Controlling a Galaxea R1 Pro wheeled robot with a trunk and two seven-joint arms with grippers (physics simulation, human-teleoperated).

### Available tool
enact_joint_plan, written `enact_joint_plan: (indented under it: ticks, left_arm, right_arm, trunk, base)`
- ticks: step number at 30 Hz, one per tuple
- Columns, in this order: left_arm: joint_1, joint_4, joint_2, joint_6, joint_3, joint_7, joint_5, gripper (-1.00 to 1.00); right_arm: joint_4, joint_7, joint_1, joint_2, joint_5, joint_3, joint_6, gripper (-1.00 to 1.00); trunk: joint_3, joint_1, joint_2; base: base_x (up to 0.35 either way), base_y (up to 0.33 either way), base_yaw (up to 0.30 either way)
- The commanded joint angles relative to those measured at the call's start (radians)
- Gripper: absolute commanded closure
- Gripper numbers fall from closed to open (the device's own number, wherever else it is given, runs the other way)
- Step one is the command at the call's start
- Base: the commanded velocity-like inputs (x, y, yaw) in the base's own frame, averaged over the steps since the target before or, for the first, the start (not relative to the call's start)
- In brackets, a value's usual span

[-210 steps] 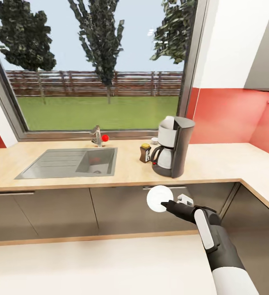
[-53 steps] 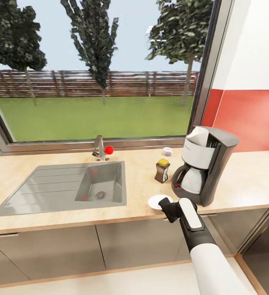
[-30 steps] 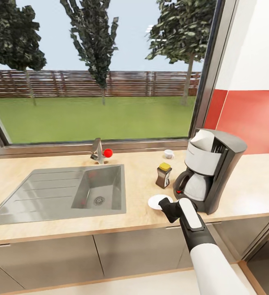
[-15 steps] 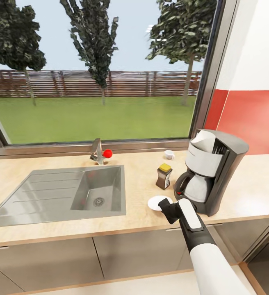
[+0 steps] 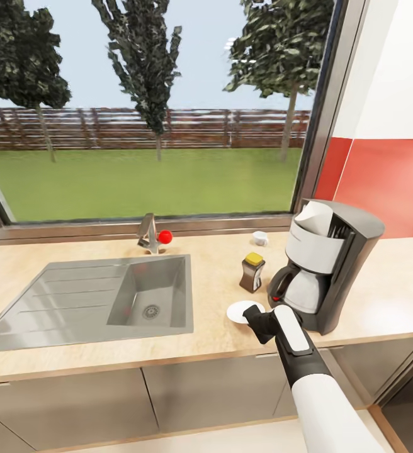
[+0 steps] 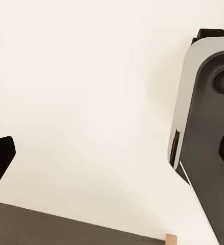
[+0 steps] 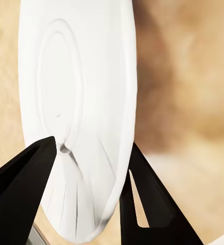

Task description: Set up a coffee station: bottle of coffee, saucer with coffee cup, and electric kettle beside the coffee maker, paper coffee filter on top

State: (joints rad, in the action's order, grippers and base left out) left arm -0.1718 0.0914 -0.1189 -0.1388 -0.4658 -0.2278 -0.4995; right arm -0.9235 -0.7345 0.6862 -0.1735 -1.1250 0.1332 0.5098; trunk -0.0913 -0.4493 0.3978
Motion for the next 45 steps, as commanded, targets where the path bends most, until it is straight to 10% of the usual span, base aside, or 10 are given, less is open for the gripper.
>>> enact_joint_plan:
  ticks: [1, 16, 17, 45]
  left_arm:
    - [0.0, 0.004, -0.001, -0.007, -0.008, -0.005, -0.008, -1.0]
    - [0.0, 0.004, -0.001, -0.007, -0.008, -0.005, -0.008, -1.0]
    - [0.0, 0.004, -0.002, -0.007, -0.008, -0.005, -0.008, -1.0]
    - [0.0, 0.005, -0.004, -0.005, -0.011, -0.005, -0.01, -1.0]
  right_arm:
    - [-0.001, -0.006, 0.001, -0.001, -0.005, 0.003, 0.004, 1.0]
    - [-0.003, -0.006, 0.001, -0.001, -0.004, 0.003, 0.004, 1.0]
    - [-0.003, -0.006, 0.001, -0.001, -0.004, 0.003, 0.004, -1.0]
    - [-0.003, -0.006, 0.001, -0.001, -0.007, 0.003, 0.004, -1.0]
  trunk:
    - [-0.002, -0.001, 0.002]
    - [-0.002, -0.001, 0.002]
    - [-0.002, -0.001, 0.002]
    - [-0.002, -0.001, 0.002]
  base:
    - [0.014, 0.0, 0.0]
    - [0.01, 0.0, 0.0]
    - [0.0, 0.0, 0.0]
    - [-0.068, 0.0, 0.0]
